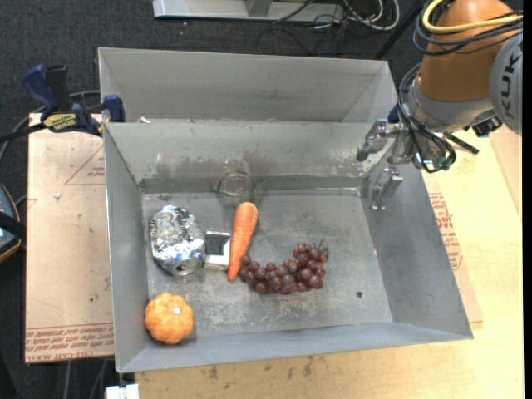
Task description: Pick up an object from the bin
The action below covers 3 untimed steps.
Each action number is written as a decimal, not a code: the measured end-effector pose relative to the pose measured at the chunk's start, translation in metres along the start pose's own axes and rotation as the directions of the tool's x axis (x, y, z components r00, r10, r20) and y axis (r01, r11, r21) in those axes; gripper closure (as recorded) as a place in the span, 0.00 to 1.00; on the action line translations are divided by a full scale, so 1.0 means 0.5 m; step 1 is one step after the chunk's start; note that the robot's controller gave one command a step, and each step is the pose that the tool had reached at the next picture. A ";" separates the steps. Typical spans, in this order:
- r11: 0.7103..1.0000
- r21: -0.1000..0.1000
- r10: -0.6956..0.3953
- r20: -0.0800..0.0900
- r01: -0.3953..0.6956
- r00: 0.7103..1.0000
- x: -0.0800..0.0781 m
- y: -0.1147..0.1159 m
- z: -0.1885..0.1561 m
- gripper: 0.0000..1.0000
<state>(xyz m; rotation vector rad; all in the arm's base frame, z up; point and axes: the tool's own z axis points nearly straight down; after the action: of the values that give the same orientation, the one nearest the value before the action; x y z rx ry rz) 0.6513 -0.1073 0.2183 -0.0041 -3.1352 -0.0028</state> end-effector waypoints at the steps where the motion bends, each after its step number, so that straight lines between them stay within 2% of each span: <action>1: 1.000 0.001 -0.002 0.008 0.002 1.000 -0.003 0.001 -0.010 0.00; 2: 0.989 0.003 -0.148 0.009 0.148 0.989 0.031 0.056 0.083 0.00; 3: 0.983 0.001 -0.183 0.007 0.183 0.983 0.066 0.200 0.117 0.00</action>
Offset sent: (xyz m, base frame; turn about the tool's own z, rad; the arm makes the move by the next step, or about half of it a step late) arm -0.0555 0.0910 -0.1483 -0.4841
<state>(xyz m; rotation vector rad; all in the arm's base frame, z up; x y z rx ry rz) 0.6179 -0.0071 0.1601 0.2844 -3.1294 -0.0034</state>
